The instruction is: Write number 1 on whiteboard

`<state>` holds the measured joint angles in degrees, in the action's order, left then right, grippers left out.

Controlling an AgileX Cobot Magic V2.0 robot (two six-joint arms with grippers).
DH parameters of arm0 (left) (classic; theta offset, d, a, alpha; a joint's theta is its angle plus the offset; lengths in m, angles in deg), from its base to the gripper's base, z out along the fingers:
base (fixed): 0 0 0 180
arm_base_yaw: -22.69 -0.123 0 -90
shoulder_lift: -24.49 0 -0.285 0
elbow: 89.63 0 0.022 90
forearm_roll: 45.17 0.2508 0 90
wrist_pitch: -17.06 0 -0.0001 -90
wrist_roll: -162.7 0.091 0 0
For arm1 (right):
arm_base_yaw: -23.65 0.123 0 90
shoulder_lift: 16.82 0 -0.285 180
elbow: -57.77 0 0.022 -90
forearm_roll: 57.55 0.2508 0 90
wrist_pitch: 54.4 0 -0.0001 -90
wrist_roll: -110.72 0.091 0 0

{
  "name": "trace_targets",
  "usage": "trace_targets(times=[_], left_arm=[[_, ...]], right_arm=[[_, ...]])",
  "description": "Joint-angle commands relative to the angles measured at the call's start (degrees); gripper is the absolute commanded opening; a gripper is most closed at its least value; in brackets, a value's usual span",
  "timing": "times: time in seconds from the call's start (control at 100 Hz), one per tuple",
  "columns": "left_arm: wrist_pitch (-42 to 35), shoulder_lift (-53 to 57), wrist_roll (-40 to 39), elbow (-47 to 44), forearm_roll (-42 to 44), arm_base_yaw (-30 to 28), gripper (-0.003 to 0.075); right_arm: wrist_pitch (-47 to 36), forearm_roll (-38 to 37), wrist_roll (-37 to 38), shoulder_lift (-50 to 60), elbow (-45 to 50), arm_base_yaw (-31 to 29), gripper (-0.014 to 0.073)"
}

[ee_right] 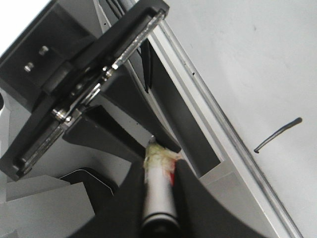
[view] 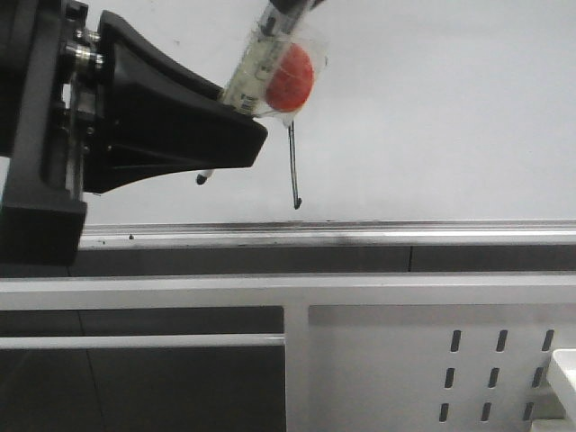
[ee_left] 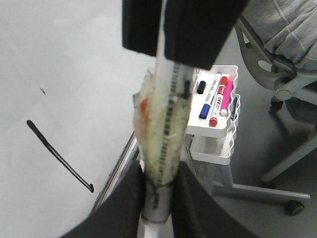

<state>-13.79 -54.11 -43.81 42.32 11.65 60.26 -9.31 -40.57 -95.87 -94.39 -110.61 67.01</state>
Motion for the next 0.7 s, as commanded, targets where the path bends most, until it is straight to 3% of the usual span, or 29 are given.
trace_targets(times=[0.0,0.46,0.69], left_arm=[[-3.0,1.0,-1.4,1.2,-3.3,0.2,-0.002],[-2.9,1.0,-1.4,-3.8,-4.5,0.2,-0.002],[-2.9,1.0,-1.4,-3.8,-5.1,0.2,-0.002]], right_arm=[[-2.1,0.6,-0.3,0.7,-2.1,-0.1,-0.0071],[-1.9,1.2,-0.3,-2.7,-2.0,-0.1,-0.0071],[-6.2,1.3,-0.3,-3.3,0.7,-0.1,-0.0071]])
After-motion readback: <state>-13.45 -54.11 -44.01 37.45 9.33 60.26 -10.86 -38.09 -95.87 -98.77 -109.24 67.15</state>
